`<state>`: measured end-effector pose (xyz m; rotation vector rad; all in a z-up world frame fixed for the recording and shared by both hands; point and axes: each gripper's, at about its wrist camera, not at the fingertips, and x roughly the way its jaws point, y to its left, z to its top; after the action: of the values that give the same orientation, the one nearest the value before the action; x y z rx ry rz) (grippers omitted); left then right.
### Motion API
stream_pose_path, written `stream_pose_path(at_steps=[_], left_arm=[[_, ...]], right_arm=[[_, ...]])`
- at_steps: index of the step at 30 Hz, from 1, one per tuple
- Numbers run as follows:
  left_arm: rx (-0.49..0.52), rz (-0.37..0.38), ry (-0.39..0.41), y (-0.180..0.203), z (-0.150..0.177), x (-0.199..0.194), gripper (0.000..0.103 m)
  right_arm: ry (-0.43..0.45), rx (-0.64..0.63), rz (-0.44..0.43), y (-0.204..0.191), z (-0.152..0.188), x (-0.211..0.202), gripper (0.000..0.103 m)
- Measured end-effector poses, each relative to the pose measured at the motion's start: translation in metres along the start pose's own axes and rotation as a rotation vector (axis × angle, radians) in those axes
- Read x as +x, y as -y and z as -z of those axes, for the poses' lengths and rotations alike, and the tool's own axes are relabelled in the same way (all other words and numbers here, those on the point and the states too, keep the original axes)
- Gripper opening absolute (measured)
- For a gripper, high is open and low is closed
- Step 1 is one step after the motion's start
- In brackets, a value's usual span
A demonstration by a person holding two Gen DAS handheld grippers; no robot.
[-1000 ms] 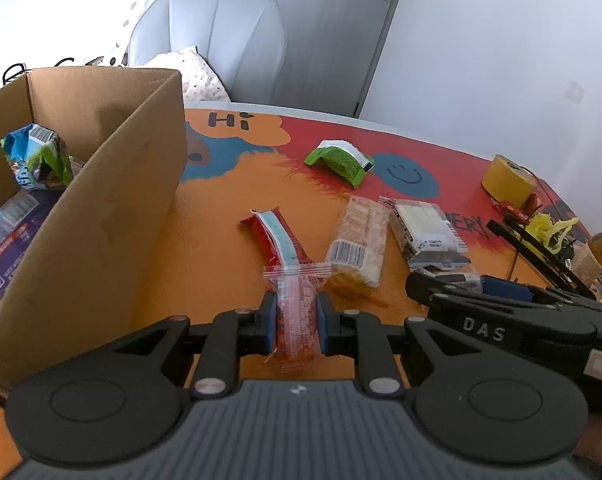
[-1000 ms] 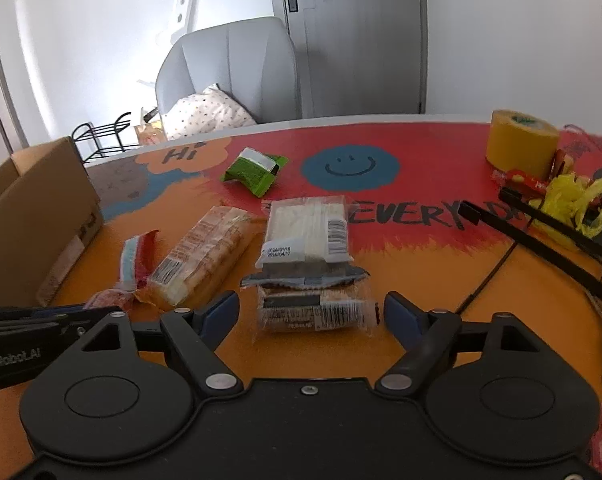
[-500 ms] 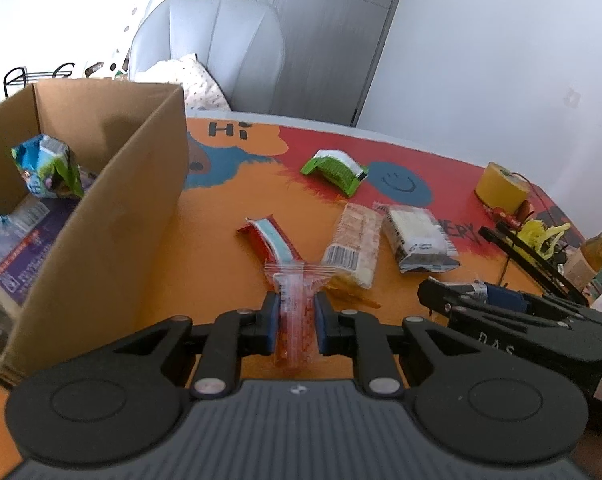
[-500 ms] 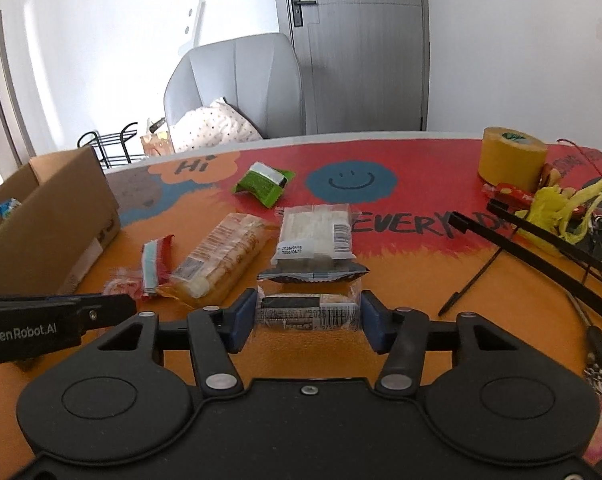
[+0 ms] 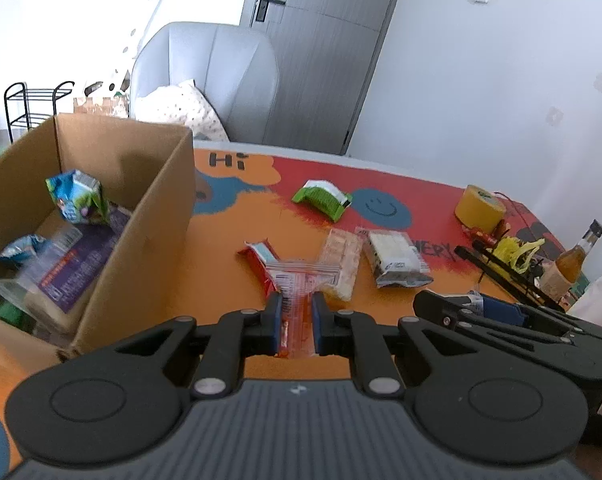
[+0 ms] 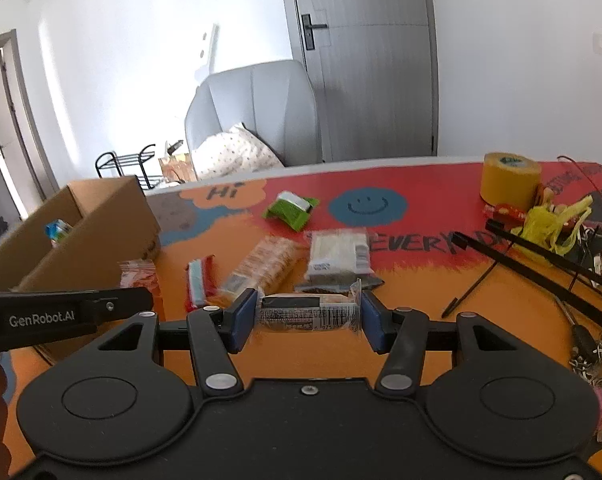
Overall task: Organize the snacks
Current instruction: 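Lift both held packets and carry them over the cardboard box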
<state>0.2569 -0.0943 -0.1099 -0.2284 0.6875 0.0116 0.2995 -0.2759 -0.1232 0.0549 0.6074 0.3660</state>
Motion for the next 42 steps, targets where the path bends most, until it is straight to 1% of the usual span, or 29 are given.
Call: stream_pose_path(at_steps=[12, 21, 27, 31, 42], left_arm=[[0.0, 0.005, 0.07, -0.006, -0.015, -0.033, 0.014], [-0.007, 0.01, 0.13, -0.019, -0.031, -0.061, 0.014], [-0.017, -0.02, 0.17, -0.035, -0.04, -0.075, 0.014], [-0.033, -0.046, 0.193, -0.052, -0.044, -0.085, 0.014], [-0.103, -0.108, 0.21, -0.101, -0.051, -0.094, 0.014]], right_arm=[[0.056, -0.017, -0.048, -0.024, -0.015, -0.021, 0.053], [0.101, -0.038, -0.084, -0.047, -0.028, -0.032, 0.053], [0.122, -0.056, -0.11, -0.063, -0.036, -0.035, 0.053], [0.128, -0.07, -0.128, -0.074, -0.039, -0.034, 0.053], [0.127, -0.104, -0.169, -0.104, -0.049, -0.023, 0.053]])
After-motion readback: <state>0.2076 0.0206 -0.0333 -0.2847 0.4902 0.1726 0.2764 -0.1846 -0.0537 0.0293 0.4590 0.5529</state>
